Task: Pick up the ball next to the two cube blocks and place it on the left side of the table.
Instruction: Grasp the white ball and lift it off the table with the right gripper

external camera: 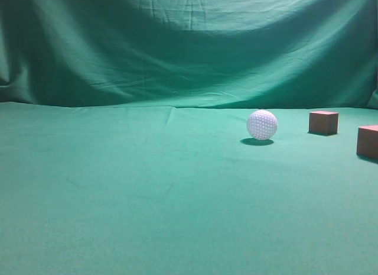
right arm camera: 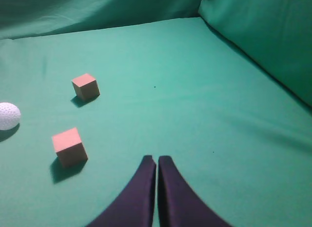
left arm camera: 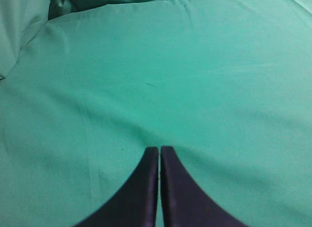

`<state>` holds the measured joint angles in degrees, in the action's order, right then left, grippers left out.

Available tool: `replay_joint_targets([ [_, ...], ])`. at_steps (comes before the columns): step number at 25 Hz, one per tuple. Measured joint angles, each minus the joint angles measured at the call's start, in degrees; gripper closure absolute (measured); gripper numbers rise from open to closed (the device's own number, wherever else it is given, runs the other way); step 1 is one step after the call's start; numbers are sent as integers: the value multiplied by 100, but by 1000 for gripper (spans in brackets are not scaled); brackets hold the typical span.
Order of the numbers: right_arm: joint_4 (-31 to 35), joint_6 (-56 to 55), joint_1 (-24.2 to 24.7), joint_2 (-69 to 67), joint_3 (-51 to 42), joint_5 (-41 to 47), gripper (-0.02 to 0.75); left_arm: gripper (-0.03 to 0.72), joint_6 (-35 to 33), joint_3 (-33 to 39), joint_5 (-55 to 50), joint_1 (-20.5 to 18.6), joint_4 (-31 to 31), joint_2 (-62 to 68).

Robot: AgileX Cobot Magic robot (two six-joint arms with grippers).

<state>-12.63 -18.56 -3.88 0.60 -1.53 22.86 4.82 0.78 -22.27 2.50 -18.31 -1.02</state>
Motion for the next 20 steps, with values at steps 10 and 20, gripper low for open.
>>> replay_joint_targets([
  [10,-437,82,0,0,-11,-364,738,688,0,0,0,0,0,0],
  [20,-639,-567,0,-148,121,-3690,738,688,0,0,0,0,0,0],
])
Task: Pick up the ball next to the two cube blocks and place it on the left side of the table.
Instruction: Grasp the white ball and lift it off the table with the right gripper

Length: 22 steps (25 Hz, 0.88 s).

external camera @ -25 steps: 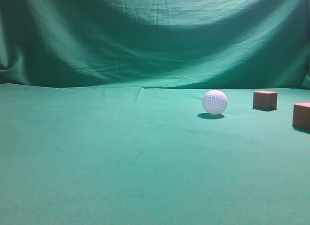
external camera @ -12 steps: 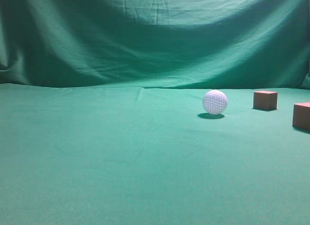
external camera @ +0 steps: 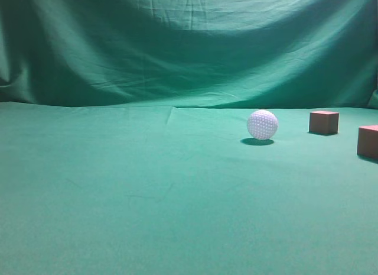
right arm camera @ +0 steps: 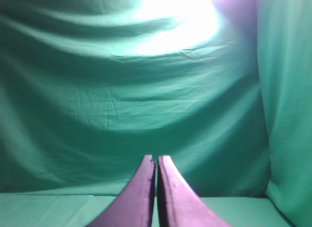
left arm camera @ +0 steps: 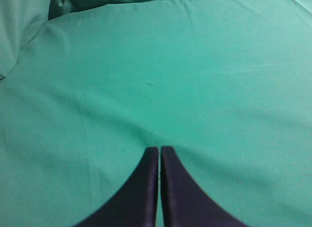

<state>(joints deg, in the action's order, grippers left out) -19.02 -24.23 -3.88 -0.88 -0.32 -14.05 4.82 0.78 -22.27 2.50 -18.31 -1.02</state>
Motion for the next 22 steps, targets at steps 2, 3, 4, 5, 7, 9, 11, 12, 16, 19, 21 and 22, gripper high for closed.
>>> replay_joint_targets([
  [2,-33,-297,-10,-399,424,389,738,688,0,0,0,0,0,0],
  [3,-33,-384,-22,-691,728,681,738,688,0,0,0,0,0,0],
  [4,-42,-440,-53,-1025,1055,1003,738,688,0,0,0,0,0,0],
  [5,-42,-459,-124,-1328,1324,1380,738,688,0,0,0,0,0,0],
  [7,-31,-474,-280,-2128,1937,2119,738,688,0,0,0,0,0,0],
  [9,-23,-415,-498,-2906,2410,2854,738,688,0,0,0,0,0,0],
  [11,40,-158,-779,-3772,2853,3404,738,688,0,0,0,0,0,0],
  [12,57,26,-929,-4121,3032,3676,738,688,0,0,0,0,0,0],
  [16,162,460,-1532,-5588,3924,4702,738,688,0,0,0,0,0,0],
  [19,320,540,-1869,-6554,4704,5291,738,688,0,0,0,0,0,0],
  [21,658,729,-1983,-7213,5197,5661,738,688,0,0,0,0,0,0],
  [22,918,924,-2009,-7489,5474,5869,738,688,0,0,0,0,0,0],
])
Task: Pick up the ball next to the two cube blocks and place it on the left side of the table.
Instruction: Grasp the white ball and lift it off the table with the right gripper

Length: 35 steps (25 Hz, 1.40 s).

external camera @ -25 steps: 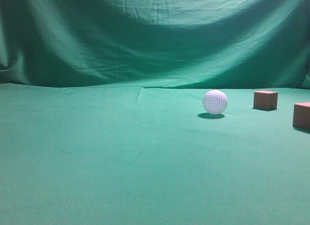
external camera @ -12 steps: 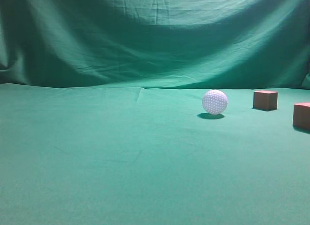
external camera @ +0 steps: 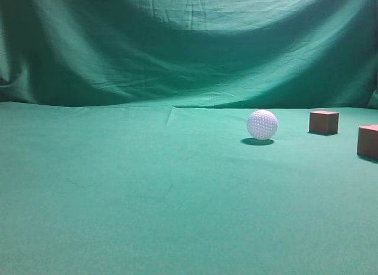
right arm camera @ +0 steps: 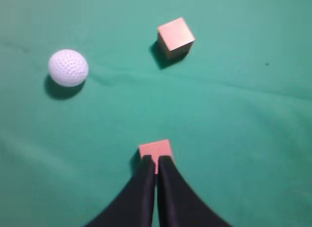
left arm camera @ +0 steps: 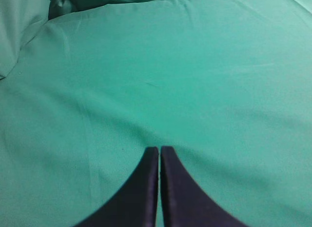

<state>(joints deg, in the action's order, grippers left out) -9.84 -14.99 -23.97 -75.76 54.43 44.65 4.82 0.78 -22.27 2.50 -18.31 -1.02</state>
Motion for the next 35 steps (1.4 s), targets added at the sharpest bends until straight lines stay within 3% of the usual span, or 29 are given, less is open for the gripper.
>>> replay_joint_targets([
  [5,1332,1201,-15,-1541,1224,669,738,688,0,0,0,0,0,0],
  [7,1597,1566,-44,-2049,1648,662,738,688,0,0,0,0,0,0],
  [8,1680,1761,-49,-2234,1799,621,689,688,0,0,0,0,0,0],
  [9,1780,1964,-58,-2439,1965,593,689,688,0,0,0,0,0,0],
  [17,2309,2963,-58,-3440,2482,114,163,688,0,0,0,0,0,0],
  [19,2362,2986,-58,-3577,2484,-100,111,688,0,0,0,0,0,0],
  [23,2374,2986,-58,-3809,2484,-318,127,688,0,0,0,0,0,0],
  [24,2374,2986,-58,-3855,2484,-344,202,688,0,0,0,0,0,0],
  [29,2384,3033,-58,-3973,2530,-407,414,688,0,0,0,0,0,0],
  [35,2420,3127,-73,-4057,2965,-68,413,688,0,0,0,0,0,0],
])
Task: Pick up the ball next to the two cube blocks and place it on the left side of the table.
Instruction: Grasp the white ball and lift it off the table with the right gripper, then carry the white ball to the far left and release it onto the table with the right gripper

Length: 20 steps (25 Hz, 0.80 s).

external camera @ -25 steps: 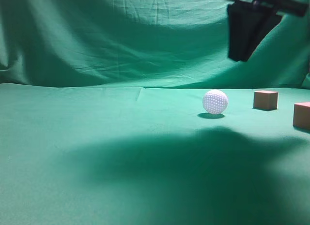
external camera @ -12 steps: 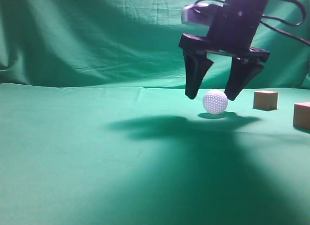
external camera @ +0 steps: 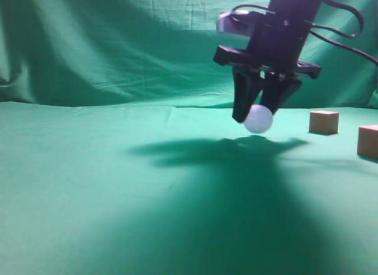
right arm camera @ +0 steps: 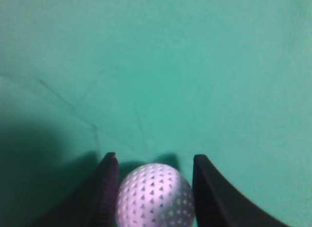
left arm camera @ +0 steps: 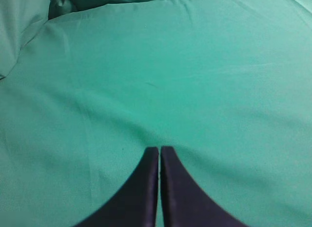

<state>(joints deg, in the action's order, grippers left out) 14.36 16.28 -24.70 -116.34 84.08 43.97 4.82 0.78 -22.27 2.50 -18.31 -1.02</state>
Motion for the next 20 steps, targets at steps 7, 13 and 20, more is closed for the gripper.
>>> replay_joint_targets([
  [7,600,277,-964,-154,1899,399,413,688,0,0,0,0,0,0],
  [13,807,301,-2272,-1269,3446,-239,413,688,0,0,0,0,0,0],
  [20,1073,318,-3009,-2395,4035,-1780,413,688,0,0,0,0,0,0],
])
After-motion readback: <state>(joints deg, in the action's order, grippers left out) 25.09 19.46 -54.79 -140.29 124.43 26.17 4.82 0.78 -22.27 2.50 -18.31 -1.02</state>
